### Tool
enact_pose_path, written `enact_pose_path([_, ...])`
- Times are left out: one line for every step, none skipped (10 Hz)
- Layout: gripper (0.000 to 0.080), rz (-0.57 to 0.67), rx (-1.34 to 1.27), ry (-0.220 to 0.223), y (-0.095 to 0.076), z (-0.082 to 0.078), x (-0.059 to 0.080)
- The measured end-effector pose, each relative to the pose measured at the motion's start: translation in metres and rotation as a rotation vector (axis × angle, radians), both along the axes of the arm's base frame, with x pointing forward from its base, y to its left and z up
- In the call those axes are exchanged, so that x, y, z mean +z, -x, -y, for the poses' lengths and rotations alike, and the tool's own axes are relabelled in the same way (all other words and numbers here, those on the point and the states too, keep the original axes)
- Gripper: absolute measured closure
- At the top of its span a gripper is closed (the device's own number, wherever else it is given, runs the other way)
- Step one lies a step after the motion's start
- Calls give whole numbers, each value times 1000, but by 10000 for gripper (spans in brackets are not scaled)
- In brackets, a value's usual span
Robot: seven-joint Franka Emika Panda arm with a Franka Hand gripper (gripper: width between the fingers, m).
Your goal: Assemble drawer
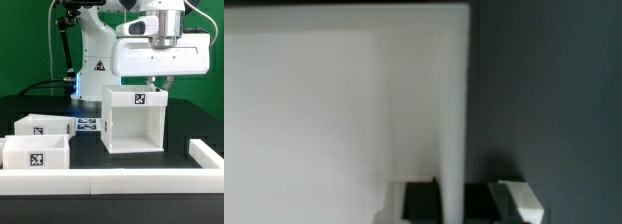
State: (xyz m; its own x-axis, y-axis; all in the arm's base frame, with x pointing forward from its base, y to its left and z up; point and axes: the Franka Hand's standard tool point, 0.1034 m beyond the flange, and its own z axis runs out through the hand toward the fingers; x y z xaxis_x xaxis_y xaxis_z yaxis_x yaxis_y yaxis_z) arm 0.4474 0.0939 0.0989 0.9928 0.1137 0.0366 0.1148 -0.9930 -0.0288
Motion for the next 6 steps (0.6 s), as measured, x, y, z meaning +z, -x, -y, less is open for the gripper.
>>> enact_pose_path([762, 1, -1, -1, -2, 0, 0])
enact_pose_path([762, -4, -7, -1, -10, 1, 0])
enact_pose_path([762, 7, -15, -7, -27, 1, 0])
enact_pose_path([762, 16, -22, -11, -42, 2, 1])
enact_pose_path([762, 23, -25, -14, -52, 3, 0])
enact_pose_path([762, 36, -20, -16, -64, 4, 1])
